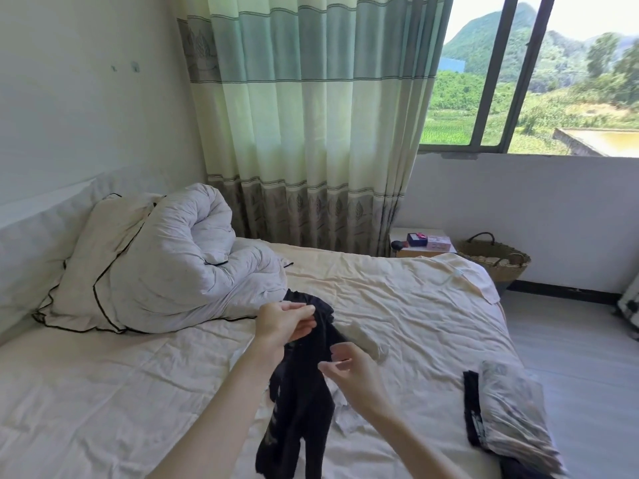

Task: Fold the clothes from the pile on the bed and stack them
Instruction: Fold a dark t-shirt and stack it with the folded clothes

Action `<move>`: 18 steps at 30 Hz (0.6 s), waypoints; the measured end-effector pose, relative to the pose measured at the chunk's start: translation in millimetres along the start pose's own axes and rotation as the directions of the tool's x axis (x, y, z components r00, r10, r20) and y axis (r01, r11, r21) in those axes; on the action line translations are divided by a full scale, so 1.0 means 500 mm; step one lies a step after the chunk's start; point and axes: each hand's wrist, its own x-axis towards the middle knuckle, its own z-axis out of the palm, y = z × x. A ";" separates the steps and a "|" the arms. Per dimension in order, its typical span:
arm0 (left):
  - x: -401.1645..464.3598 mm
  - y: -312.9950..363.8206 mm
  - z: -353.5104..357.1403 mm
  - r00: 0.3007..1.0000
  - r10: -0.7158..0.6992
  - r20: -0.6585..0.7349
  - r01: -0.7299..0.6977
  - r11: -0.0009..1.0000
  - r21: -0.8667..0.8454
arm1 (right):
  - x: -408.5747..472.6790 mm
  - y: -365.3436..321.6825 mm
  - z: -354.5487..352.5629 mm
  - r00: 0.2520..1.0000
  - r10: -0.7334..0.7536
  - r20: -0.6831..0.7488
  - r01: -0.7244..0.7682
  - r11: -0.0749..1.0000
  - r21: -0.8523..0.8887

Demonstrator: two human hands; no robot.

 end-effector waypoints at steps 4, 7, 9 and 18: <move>-0.019 0.018 -0.007 1.000 0.017 0.013 -0.016 0.996 -0.086 | 0.004 -0.015 0.016 0.994 -0.100 -0.036 0.098 0.994 -0.052; -0.031 0.036 -0.025 0.999 0.038 -0.018 -0.040 0.985 -0.168 | -0.003 -0.019 0.033 0.985 -0.170 -0.011 0.169 0.984 -0.060; -0.035 0.050 -0.041 0.998 0.049 -0.040 -0.057 0.969 -0.239 | -0.018 -0.013 0.056 0.973 -0.227 0.033 0.228 0.973 -0.045; -0.026 0.065 -0.103 0.990 0.069 -0.120 -0.107 0.931 -0.348 | -0.005 0.002 0.036 0.919 -0.328 -0.217 0.343 0.938 0.037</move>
